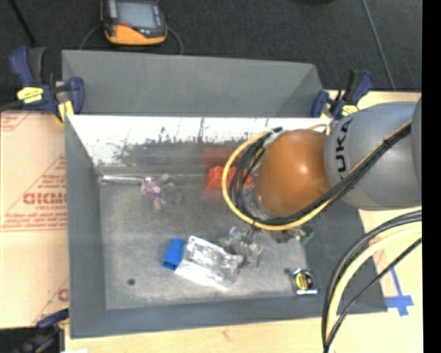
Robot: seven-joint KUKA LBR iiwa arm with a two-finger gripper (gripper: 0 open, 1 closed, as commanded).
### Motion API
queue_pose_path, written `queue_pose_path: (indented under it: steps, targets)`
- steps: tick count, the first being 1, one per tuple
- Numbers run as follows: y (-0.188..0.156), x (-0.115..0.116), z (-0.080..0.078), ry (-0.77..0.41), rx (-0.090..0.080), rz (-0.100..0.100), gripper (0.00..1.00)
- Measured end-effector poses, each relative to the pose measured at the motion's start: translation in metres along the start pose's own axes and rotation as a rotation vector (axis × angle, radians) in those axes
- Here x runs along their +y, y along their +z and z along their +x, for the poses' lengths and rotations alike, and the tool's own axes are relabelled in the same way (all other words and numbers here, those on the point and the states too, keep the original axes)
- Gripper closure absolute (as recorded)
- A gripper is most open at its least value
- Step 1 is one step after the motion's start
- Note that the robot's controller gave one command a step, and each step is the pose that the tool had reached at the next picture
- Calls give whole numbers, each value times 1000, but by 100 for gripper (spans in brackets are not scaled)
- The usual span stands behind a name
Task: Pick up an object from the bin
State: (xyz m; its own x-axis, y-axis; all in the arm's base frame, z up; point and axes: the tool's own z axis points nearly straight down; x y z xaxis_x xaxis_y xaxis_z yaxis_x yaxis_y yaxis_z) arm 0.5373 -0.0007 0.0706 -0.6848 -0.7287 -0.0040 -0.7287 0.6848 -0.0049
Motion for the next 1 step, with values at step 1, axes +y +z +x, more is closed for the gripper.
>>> queue_pose_path:
  steps: [1]
  targets:
    - [-61, -20, 46, -220, 0, 0, 100]
